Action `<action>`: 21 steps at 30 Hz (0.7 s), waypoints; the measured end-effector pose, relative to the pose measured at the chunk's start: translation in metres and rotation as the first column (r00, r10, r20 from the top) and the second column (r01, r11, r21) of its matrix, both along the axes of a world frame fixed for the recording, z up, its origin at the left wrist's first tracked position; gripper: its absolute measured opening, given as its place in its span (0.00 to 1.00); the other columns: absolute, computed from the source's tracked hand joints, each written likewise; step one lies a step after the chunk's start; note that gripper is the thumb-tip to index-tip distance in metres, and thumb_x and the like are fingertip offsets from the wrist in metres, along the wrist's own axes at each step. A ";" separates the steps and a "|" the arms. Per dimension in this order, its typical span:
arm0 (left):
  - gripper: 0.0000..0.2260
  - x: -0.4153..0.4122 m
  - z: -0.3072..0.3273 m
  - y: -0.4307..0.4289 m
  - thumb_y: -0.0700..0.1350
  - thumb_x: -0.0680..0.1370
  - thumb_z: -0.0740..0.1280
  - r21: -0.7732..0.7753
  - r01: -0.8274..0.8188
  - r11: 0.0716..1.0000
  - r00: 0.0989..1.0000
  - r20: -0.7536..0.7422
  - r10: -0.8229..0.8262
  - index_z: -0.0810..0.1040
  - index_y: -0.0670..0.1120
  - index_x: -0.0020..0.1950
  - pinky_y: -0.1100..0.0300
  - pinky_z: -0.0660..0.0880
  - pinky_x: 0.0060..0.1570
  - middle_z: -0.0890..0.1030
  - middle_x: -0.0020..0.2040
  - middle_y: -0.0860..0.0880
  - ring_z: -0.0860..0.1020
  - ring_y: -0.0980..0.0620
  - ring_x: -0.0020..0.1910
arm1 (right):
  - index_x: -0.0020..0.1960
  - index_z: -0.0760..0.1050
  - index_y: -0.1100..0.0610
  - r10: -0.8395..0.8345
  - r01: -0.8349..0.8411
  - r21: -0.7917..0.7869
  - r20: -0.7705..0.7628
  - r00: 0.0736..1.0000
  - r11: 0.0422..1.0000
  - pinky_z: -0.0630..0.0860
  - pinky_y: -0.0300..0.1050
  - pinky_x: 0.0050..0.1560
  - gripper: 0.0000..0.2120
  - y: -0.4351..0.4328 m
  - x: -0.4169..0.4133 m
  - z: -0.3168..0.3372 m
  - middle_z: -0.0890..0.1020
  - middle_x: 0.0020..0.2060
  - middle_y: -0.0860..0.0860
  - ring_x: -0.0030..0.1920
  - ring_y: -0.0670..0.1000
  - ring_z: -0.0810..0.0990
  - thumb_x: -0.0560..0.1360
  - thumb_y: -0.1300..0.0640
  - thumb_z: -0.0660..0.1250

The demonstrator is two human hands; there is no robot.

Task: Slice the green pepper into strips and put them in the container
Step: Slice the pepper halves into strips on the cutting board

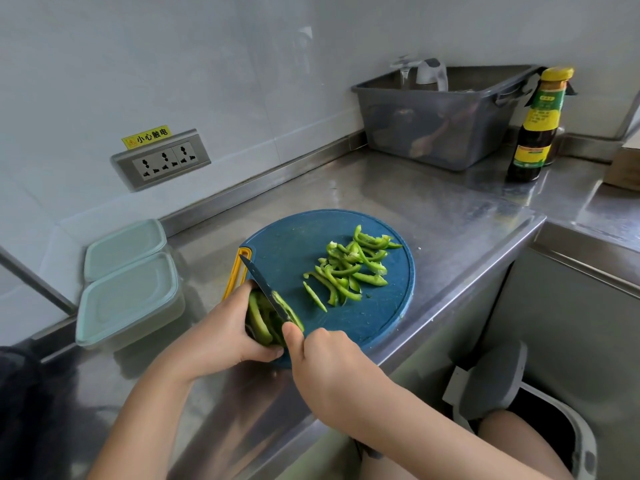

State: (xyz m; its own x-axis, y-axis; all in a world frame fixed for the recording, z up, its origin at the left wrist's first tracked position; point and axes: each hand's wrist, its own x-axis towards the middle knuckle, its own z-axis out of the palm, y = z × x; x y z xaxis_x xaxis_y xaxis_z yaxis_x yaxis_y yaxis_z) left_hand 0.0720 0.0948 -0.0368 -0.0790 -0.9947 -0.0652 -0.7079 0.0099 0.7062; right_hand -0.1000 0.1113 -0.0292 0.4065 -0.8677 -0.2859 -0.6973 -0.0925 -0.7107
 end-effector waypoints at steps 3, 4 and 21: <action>0.38 0.000 0.002 0.000 0.45 0.62 0.79 0.002 0.011 1.000 1.000 -0.007 -0.011 0.62 0.76 0.57 0.57 0.76 0.54 0.81 0.52 0.56 0.79 0.59 0.51 | 0.32 0.60 0.55 0.003 -0.003 0.002 -0.006 1.000 1.000 0.66 0.44 0.41 0.26 0.000 0.002 -0.003 0.68 0.31 0.51 0.39 0.57 0.70 0.81 0.40 0.43; 0.37 0.001 0.002 0.000 0.46 0.62 0.78 0.012 0.013 1.000 1.000 -0.015 -0.013 0.63 0.74 0.58 0.56 0.76 0.55 0.81 0.53 0.56 0.79 0.59 0.52 | 0.32 0.61 0.55 0.001 -0.001 0.001 0.004 1.000 1.000 0.66 0.45 0.41 0.26 -0.001 0.003 -0.004 0.68 0.31 0.51 0.38 0.57 0.71 0.80 0.40 0.43; 0.26 0.013 0.001 -0.001 0.49 0.54 0.80 0.081 -0.040 0.996 0.998 -0.034 0.043 0.72 0.49 0.47 0.64 0.72 0.42 0.79 0.40 0.57 0.75 0.61 0.39 | 0.70 0.58 0.59 0.153 -0.141 0.079 -0.171 0.973 0.987 0.74 0.46 0.28 0.18 -0.054 0.032 0.009 0.72 0.34 0.59 0.27 0.54 0.73 0.81 0.64 0.48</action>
